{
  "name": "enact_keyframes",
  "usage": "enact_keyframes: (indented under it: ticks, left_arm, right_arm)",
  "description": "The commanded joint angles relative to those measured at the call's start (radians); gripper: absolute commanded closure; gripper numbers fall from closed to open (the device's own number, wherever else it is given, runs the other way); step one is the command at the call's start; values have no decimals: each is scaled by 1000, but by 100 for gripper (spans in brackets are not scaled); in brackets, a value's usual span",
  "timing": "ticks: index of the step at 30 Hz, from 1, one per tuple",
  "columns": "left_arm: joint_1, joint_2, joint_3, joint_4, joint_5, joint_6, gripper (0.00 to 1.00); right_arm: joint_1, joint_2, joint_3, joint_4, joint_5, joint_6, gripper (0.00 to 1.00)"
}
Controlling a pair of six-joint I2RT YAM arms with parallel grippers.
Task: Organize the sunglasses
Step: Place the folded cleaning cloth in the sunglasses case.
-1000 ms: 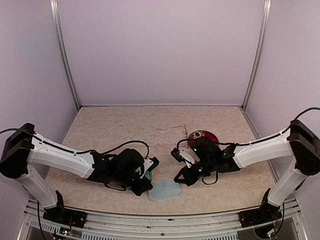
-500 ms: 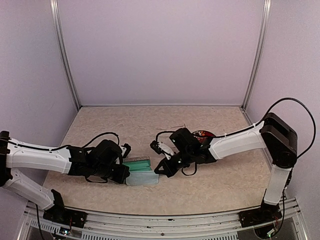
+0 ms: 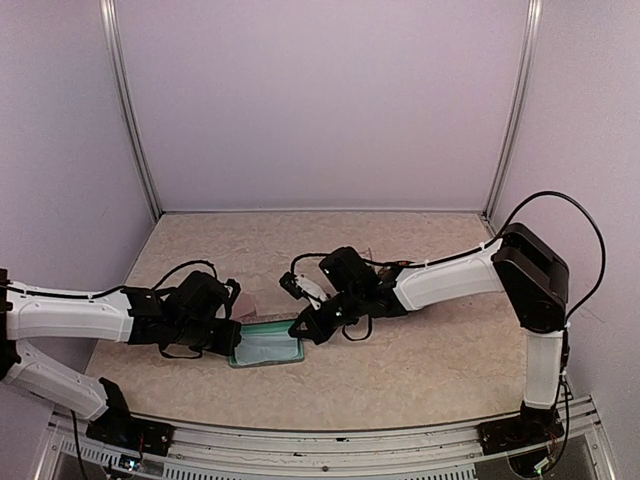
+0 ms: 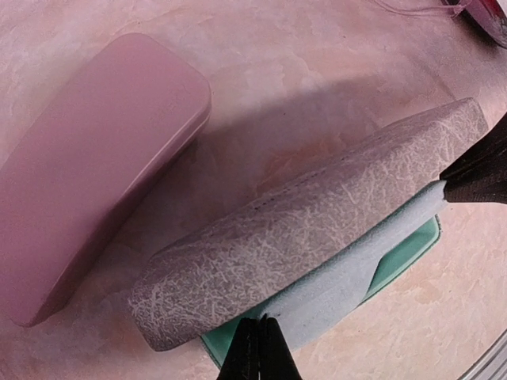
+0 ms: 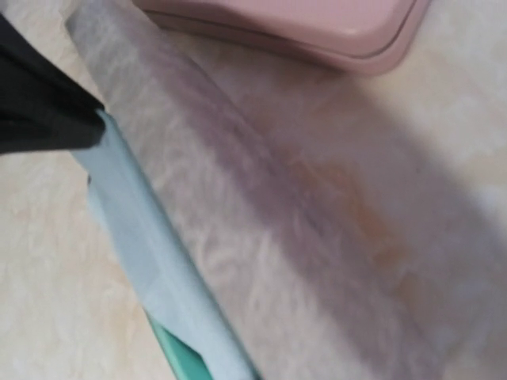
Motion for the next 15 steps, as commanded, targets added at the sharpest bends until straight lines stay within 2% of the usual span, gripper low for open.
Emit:
enact_keyframes:
  ticks: [1,15]
  left_arm:
    - [12,20,-16,-9,-11,-1,100]
    - [22,98,2,31,-31,24,100]
  right_arm:
    - [9,44,44,-16,-7,-23,100]
    - [16,56,55,-30,27,-33,100]
